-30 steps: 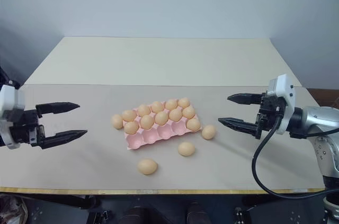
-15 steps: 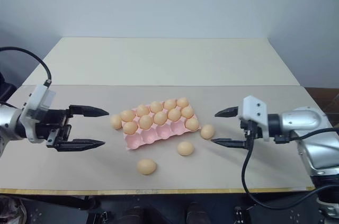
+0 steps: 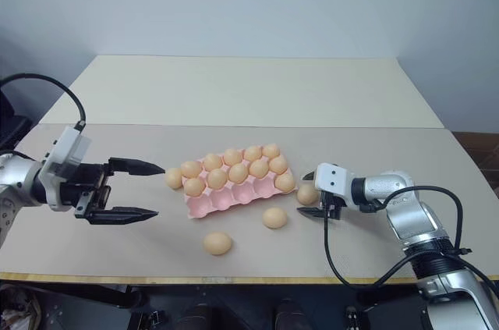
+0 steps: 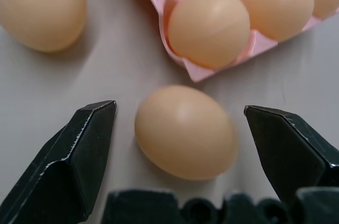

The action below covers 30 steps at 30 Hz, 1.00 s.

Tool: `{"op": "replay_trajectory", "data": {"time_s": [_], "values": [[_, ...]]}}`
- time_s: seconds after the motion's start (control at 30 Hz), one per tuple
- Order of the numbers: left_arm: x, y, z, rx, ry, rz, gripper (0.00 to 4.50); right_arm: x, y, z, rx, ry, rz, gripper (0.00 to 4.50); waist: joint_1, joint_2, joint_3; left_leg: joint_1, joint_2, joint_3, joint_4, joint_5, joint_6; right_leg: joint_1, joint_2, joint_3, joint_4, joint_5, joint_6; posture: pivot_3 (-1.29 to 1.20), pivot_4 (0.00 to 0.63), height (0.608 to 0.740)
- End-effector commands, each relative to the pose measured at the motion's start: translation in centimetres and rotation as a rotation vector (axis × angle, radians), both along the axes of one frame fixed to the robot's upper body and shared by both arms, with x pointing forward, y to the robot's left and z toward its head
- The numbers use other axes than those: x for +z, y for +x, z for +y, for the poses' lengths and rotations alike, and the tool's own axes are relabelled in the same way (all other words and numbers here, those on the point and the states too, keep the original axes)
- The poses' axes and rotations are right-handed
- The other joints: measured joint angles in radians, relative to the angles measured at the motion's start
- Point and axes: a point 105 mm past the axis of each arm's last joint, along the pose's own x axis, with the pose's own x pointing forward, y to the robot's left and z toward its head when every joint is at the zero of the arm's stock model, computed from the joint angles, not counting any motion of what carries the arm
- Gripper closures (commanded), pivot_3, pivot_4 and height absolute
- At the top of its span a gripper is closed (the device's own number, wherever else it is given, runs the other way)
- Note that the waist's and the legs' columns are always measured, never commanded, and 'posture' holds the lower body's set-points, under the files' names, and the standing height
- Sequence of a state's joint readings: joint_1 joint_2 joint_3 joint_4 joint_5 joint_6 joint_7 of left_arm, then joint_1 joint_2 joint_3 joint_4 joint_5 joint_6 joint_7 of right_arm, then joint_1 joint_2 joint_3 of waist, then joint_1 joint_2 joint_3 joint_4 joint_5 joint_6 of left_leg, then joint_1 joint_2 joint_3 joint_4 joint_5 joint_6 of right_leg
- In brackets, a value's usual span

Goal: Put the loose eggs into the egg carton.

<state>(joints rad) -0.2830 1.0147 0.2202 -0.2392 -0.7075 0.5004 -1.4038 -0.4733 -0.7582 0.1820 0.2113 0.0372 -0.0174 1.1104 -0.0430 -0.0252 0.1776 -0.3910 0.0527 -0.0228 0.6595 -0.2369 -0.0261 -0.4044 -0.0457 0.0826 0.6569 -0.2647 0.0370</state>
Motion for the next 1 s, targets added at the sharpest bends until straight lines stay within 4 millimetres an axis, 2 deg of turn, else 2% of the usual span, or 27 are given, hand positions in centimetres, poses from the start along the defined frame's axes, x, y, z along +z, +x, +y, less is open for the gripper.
{"op": "replay_trajectory", "data": {"time_s": [0.03, 0.1, 0.17, 0.4, 0.47, 0.57, 0.73, 0.8, 0.87, 1.0], "values": [[1.1, -0.4, 0.1, 0.002, 0.018, -0.056, 0.0, 0.9, -0.1, 0.0, 0.031, -0.001, -0.041, 0.88, -0.001, 0.0, 0.0, 0.0, 0.0, 0.0, 0.0, 0.0, 0.0, 0.0, 0.0, 0.0, 0.0, 0.0, 0.0, 0.0, 0.15, 0.74], [1.2, -0.4, 0.2, 0.01, 0.018, -0.06, 0.0, 1.3, -0.2, -0.1, 0.024, 0.018, -0.04, 1.59, -0.002, 0.0, 0.0, 0.0, 0.0, 0.0, 0.0, 0.0, 0.0, 0.0, 0.0, 0.0, 0.0, 0.0, 0.0, 0.0, 0.15, 0.74], [1.3, -0.2, 0.4, 0.025, 0.02, -0.072, 0.0, 2.0, -0.3, -0.2, 0.02, 0.042, -0.053, 2.05, -0.001, 0.0, 0.0, 0.0, 0.0, 0.0, 0.0, 0.0, 0.0, 0.0, 0.0, 0.0, 0.001, 0.0, 0.0, 0.0, 0.15, 0.74], [1.8, 0.3, 1.0, 0.076, -0.018, -0.097, 0.0, 4.7, -2.0, -1.1, 0.038, 0.058, -0.073, 2.05, 0.002, 0.0, 0.0, 0.0, 0.0, 0.0, 0.0, 0.0, 0.0, 0.0, 0.0, 0.0, 0.0, 0.0, 0.0, 0.0, 0.15, 0.74], [2.8, 0.9, 1.5, 0.14, -0.083, -0.117, 0.0, 7.1, -1.8, 0.4, 0.052, 0.137, -0.123, 2.05, 0.0, 0.0, 0.0, 0.0, 0.0, 0.0, 0.0, 0.0, 0.0, 0.0, 0.0, 0.0, 0.0, 0.0, 0.0, 0.0, 0.15, 0.74], [3.4, 1.3, 1.8, 0.179, -0.138, -0.119, 0.0, 8.2, -1.5, 2.4, 0.072, 0.195, -0.154, 2.05, -0.011, 0.0, 0.0, 0.002, 0.0, 0.0, 0.0, 0.0, 0.0, 0.001, 0.001, 0.0, 0.002, 0.0, 0.0, 0.0, 0.15, 0.74], [3.1, 0.8, 1.8, 0.158, -0.135, -0.097, 0.0, 7.7, -0.2, 6.7, 0.103, 0.226, -0.181, 2.05, -0.017, 0.0, 0.0, 0.002, 0.0, -0.001, 0.0, 0.0, 0.0, 0.0, 0.001, 0.001, 0.003, 0.0, 0.0, 0.0, 0.15, 0.74], [3.0, 0.7, 1.7, 0.156, -0.123, -0.1, 0.0, 6.5, 0.4, 8.2, 0.108, 0.194, -0.189, 2.05, -0.015, 0.0, 0.0, 0.0, 0.0, 0.0, 0.0, 0.0, 0.0, -0.001, 0.001, 0.001, 0.002, 0.0, 0.0, 0.0, 0.15, 0.74], [2.9, 0.7, 1.7, 0.159, -0.119, -0.102, 0.0, 5.9, 0.8, 9.0, 0.097, 0.171, -0.2, 2.05, -0.011, 0.0, 0.0, -0.001, 0.0, 0.0, 0.0, 0.0, 0.0, -0.001, 0.001, 0.0, 0.002, 0.0, 0.0, 0.0, 0.15, 0.74], [3.0, 0.6, 1.9, 0.162, -0.112, -0.104, 0.0, 5.2, 1.1, 9.2, 0.091, 0.121, -0.203, 2.05, 0.002, 0.0, 0.0, 0.0, 0.0, -0.001, 0.0, 0.0, 0.0, -0.001, 0.0, 0.0, 0.002, 0.0, 0.0, 0.0, 0.15, 0.74]]}}
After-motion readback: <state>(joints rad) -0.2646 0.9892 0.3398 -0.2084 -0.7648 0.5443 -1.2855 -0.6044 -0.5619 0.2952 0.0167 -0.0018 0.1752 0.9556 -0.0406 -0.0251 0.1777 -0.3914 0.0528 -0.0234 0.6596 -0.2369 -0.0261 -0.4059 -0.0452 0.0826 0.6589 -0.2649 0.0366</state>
